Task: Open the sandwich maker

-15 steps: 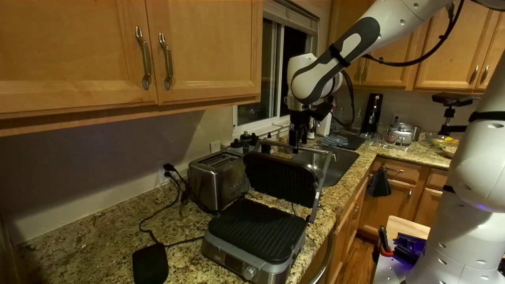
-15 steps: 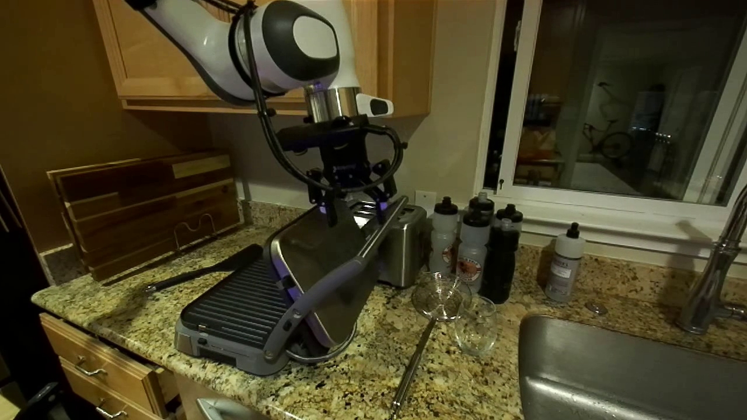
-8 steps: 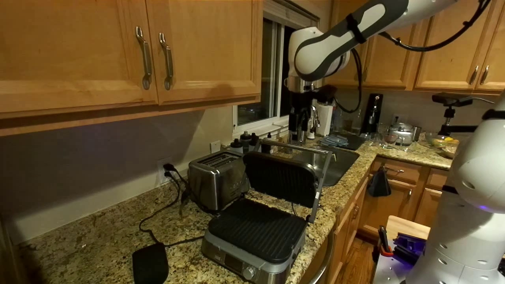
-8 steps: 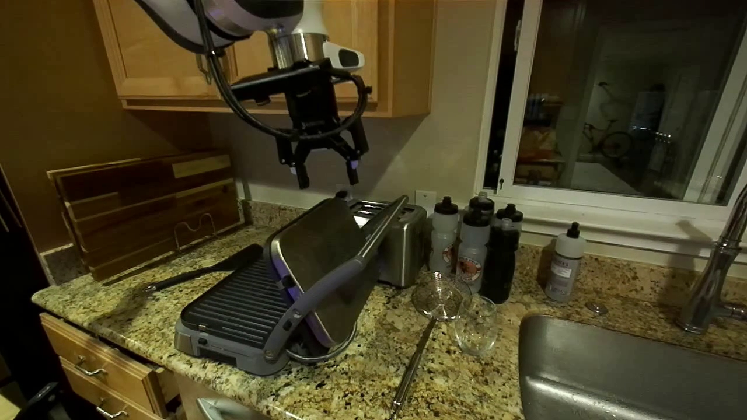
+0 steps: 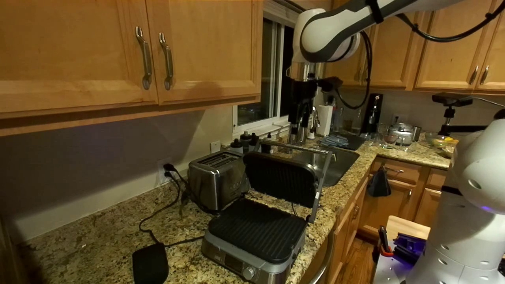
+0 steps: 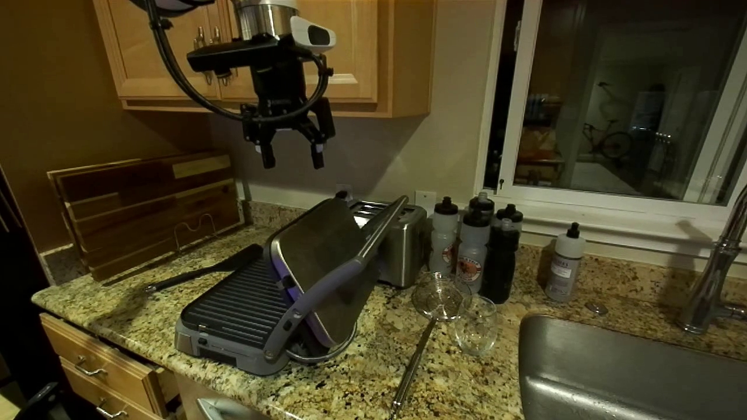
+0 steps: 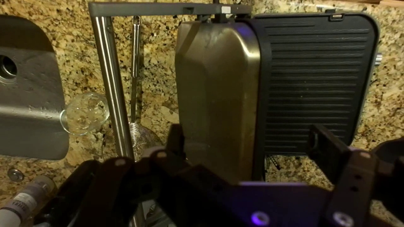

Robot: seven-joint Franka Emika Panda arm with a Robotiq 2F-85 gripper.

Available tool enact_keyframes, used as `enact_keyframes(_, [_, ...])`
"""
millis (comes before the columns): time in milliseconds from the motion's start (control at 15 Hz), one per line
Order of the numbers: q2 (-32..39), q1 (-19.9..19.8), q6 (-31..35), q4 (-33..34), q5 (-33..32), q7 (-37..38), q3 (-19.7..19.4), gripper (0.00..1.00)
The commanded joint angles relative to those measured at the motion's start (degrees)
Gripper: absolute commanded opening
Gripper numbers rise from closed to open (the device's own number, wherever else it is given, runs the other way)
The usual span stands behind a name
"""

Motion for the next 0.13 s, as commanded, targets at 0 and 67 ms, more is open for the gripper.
enact_keyframes(0, [0.0, 0.4, -0.2, 0.0, -0.1, 0.1, -0.3, 1.0])
enact_keyframes(67, [0.0, 0.4, -0.2, -0.1, -0.1, 0.1, -0.3, 1.0])
